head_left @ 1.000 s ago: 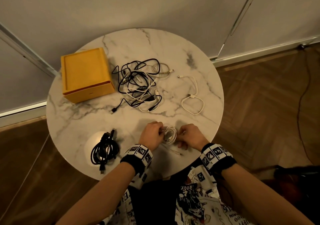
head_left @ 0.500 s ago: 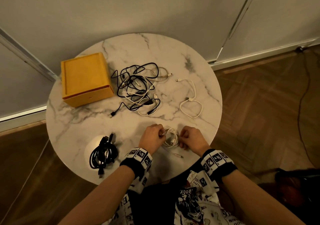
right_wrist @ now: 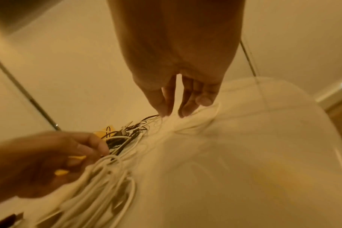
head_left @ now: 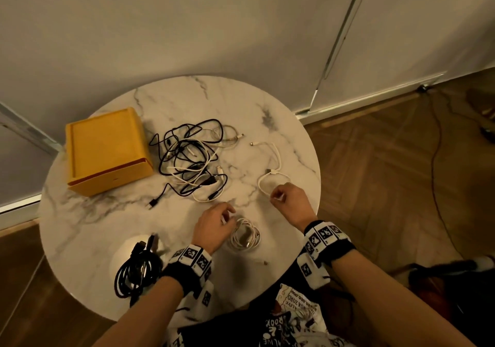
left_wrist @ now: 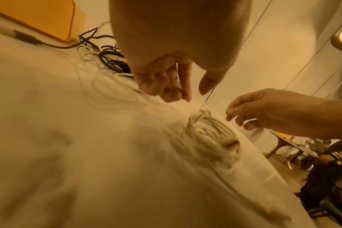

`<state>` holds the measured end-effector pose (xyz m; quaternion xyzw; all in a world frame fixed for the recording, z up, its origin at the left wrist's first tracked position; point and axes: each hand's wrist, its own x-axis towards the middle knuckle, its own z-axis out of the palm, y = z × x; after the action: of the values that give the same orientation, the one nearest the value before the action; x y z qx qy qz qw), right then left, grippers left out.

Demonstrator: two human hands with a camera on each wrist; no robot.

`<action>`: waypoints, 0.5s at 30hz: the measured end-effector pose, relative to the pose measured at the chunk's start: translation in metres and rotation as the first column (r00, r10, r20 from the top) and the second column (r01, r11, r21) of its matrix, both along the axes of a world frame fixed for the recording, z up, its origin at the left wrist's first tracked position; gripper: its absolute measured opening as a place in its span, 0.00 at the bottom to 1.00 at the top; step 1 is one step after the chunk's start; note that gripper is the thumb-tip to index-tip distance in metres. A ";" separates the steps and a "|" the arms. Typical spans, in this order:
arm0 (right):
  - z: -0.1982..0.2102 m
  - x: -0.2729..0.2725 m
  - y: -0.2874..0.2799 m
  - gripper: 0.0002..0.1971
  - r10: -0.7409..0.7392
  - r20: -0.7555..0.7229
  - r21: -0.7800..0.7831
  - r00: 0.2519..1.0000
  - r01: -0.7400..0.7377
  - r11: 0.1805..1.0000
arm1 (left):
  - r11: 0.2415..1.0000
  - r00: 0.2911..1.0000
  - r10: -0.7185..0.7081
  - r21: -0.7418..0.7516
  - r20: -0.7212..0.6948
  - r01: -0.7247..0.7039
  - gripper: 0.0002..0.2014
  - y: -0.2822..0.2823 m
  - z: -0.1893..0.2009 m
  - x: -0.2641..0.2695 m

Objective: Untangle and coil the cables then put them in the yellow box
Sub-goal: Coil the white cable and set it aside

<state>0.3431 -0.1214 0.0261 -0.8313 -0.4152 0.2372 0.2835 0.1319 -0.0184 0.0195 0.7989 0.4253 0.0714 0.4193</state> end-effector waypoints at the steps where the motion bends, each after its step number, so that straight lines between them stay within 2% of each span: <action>1: -0.002 0.004 0.006 0.12 0.053 0.090 -0.054 0.995 -0.048 0.997 | 1.000 1.000 0.000 -0.003 0.019 0.000 0.06 0.004 0.004 0.005; 2: -0.002 0.005 0.011 0.17 0.112 0.159 -0.157 0.981 -0.087 0.984 | 1.000 0.999 -0.006 -0.004 0.035 0.006 0.04 0.008 0.009 0.010; 4: -0.006 0.004 0.017 0.16 0.235 0.288 -0.363 0.928 -0.122 0.924 | 0.999 0.999 -0.035 0.003 0.040 0.035 0.06 0.015 0.018 0.019; 6: -0.006 0.002 0.019 0.13 0.329 0.318 -0.438 0.889 -0.170 0.883 | 0.998 0.996 -0.066 0.008 0.059 0.066 0.07 0.021 0.027 0.026; 7: 0.000 0.000 0.019 0.11 0.350 0.302 -0.418 0.887 -0.206 0.885 | 0.997 0.993 -0.077 0.015 0.084 0.076 0.08 0.024 0.031 0.028; 9: 0.021 -0.005 0.019 0.07 0.341 0.216 -0.264 0.915 -0.282 0.922 | 0.991 0.983 -0.128 0.062 0.135 0.120 0.16 0.029 0.040 0.029; 11: 0.054 -0.009 0.020 0.02 0.331 0.118 -0.049 0.936 -0.328 0.943 | 0.964 0.961 -0.239 0.154 0.138 0.217 0.29 0.036 0.048 0.032; 12: 0.075 -0.011 0.021 0.01 0.329 0.083 0.041 0.941 -0.333 0.942 | 0.944 0.947 -0.292 0.198 0.136 0.262 0.32 0.039 0.053 0.035; 13: 0.096 -0.012 0.022 0.01 0.333 0.054 0.116 0.941 -0.337 0.934 | 0.926 0.933 -0.330 0.243 0.143 0.290 0.31 0.042 0.058 0.039; 15: 0.137 -0.010 0.020 0.02 0.338 0.012 0.242 0.941 -0.331 0.912 | 0.912 0.917 -0.349 0.295 0.192 0.286 0.18 0.049 0.069 0.049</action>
<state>0.3329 -0.1014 0.1633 -0.7037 -0.5727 0.2425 0.3436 0.1811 0.0304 0.0885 0.8911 0.2217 0.1534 0.3651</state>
